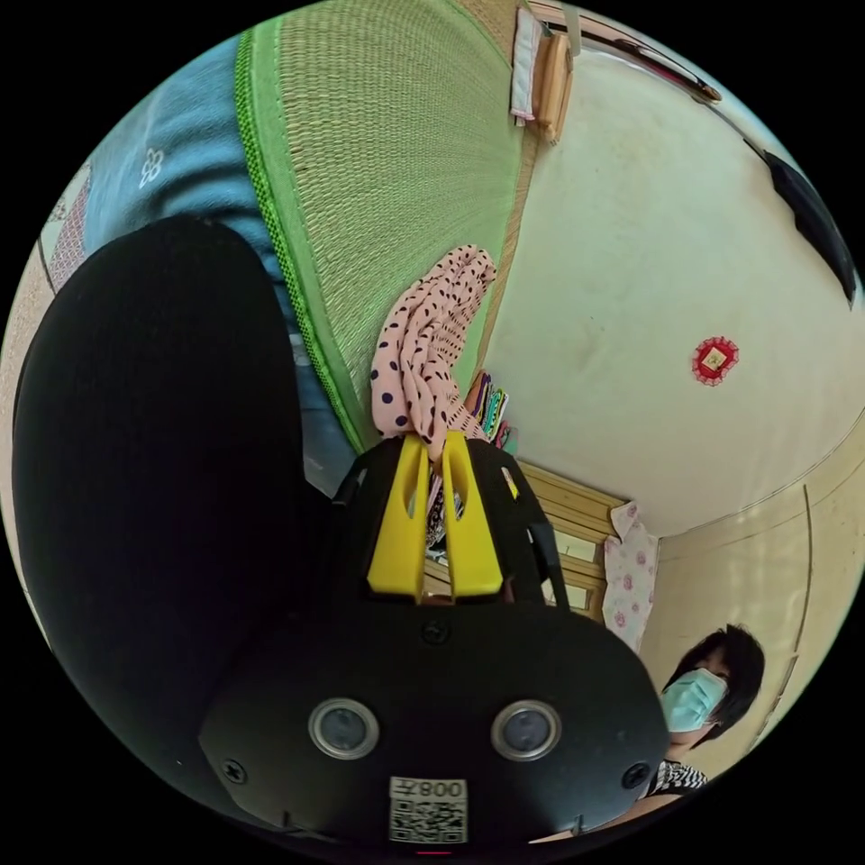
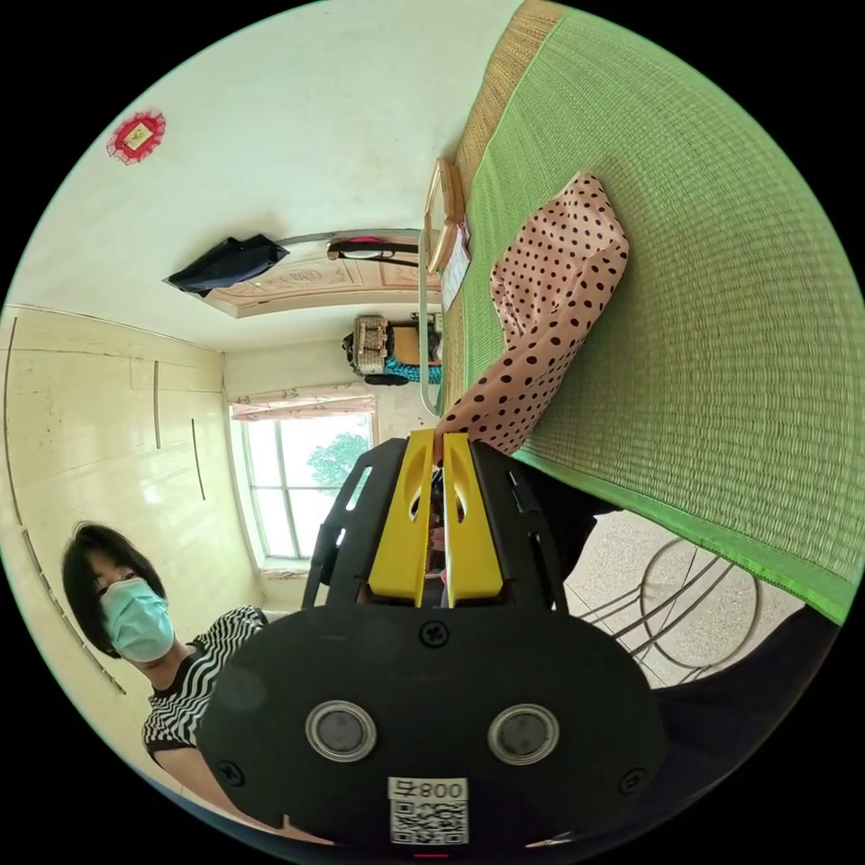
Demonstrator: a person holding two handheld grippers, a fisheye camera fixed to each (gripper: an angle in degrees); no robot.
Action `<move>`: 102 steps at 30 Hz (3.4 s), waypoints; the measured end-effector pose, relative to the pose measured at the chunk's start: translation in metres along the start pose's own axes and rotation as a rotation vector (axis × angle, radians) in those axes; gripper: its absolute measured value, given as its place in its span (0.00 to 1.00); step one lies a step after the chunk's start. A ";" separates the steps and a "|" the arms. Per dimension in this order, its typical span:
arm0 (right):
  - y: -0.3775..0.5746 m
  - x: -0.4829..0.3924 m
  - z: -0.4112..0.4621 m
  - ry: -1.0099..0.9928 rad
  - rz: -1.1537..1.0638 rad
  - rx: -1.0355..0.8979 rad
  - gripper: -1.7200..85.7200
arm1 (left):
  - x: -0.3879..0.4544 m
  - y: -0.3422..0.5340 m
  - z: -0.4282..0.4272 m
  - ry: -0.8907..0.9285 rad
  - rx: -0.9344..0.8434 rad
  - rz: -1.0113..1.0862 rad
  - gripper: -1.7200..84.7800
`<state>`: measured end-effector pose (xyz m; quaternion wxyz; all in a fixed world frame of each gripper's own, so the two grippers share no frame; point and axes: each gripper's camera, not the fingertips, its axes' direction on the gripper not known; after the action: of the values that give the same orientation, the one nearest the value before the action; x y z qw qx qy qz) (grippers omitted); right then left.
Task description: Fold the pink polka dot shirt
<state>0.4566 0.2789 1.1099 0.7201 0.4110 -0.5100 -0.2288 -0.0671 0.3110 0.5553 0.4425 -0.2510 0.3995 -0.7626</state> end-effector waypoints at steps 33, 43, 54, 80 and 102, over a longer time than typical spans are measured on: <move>0.141 -0.164 -0.365 0.010 -0.248 0.363 0.03 | 0.227 0.098 0.495 -0.020 -0.443 0.569 0.05; 0.097 -0.267 -0.584 0.100 -0.355 0.556 0.03 | 0.330 0.116 0.778 0.025 -0.484 0.747 0.05; 0.203 -0.292 -0.783 0.340 -0.315 0.737 0.03 | 0.325 0.211 1.055 0.048 -0.740 0.876 0.05; 0.371 -0.156 -0.886 0.384 0.182 0.801 0.03 | 0.108 0.296 1.333 -0.347 -1.073 0.595 0.05; 0.209 -0.253 -0.706 0.840 -0.058 0.575 0.02 | 0.104 0.239 1.338 -0.326 -1.104 0.667 0.02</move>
<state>0.9939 0.8378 1.0435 0.7142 0.6630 -0.2071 0.0858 0.9810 -0.3667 1.1021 0.5161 -0.4159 0.7156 -0.2204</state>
